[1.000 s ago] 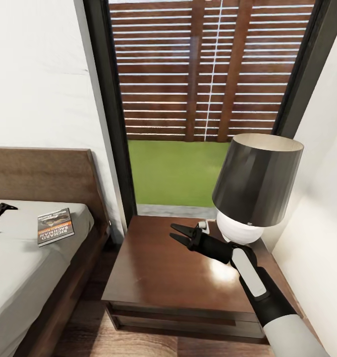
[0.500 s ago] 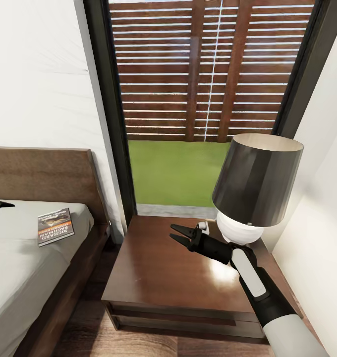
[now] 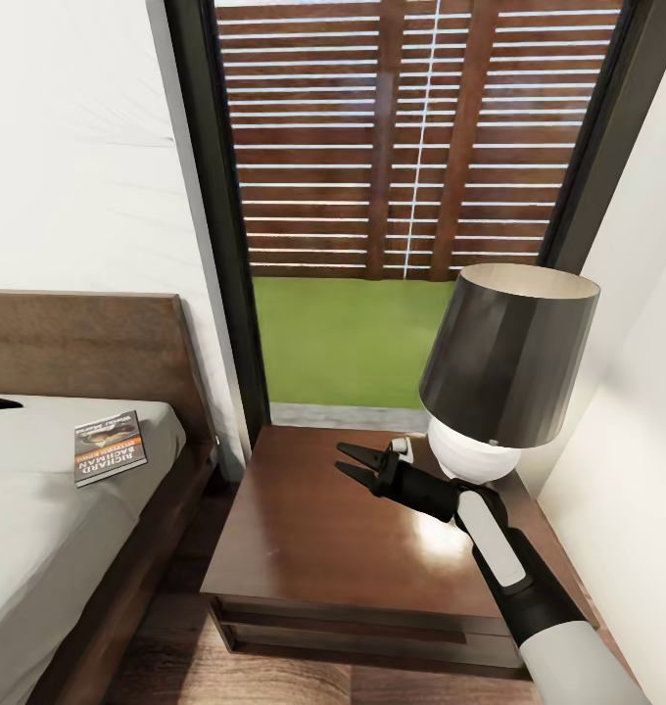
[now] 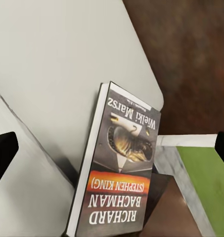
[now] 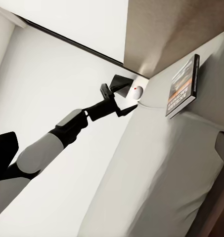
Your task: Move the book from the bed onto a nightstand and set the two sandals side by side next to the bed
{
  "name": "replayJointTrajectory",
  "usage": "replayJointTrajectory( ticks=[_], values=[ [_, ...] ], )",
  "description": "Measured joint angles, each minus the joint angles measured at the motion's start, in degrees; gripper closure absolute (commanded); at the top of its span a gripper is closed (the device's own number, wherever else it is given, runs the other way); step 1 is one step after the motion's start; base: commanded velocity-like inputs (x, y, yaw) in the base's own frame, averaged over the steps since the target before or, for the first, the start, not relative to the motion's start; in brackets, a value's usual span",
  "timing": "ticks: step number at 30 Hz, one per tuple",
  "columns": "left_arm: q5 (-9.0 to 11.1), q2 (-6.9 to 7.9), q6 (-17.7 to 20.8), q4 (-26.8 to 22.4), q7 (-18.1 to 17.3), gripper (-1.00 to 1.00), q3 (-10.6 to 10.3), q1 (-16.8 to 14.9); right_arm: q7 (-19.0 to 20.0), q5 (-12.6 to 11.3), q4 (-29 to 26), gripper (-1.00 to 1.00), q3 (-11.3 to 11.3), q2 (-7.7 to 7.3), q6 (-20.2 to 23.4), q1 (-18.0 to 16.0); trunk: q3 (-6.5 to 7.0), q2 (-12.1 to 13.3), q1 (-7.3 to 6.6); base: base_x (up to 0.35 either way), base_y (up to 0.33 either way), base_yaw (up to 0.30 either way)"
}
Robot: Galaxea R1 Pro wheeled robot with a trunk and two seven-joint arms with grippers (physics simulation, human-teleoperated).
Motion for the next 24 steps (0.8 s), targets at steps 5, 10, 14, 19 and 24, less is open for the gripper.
replayJointTrajectory(
  ticks=[5, 10, 14, 19, 24],
  values=[
    [0.00, 0.23, 1.26, -0.06, -0.09, -1.00, 0.19, 0.02, -0.02, 0.09, 0.00, -1.00, -0.07, 0.02, 0.00, 0.01, 0.00, 0.00, 0.00, 0.000, 0.000, 0.000],
    [0.11, 0.76, 2.15, -0.55, -0.11, -1.00, 0.17, 0.03, -0.11, 0.21, 0.00, -1.00, -0.12, -0.03, 0.00, 0.00, 0.00, 0.00, 0.00, 0.000, 0.000, 0.000],
    [0.15, 1.03, 2.58, -0.96, -0.11, -1.00, 0.15, 0.02, -0.16, 0.27, 0.00, -1.00, -0.14, -0.08, 0.00, 0.02, 0.00, 0.00, 0.00, 0.000, 0.000, 0.000],
    [0.20, 1.58, 3.71, -1.26, -0.11, -1.00, 0.21, 0.00, -0.25, 0.29, 0.00, -1.00, -0.20, -0.13, 0.06, 0.00, 0.00, 0.00, 0.00, 0.000, 0.000, 0.021],
    [0.30, 2.18, 4.37, -1.40, -0.11, -1.00, 0.24, -0.01, -0.34, 0.30, 0.06, -1.00, -0.21, -0.14, 0.08, 0.00, 0.00, 0.00, 0.00, 0.000, 0.000, 0.120]
  ],
)
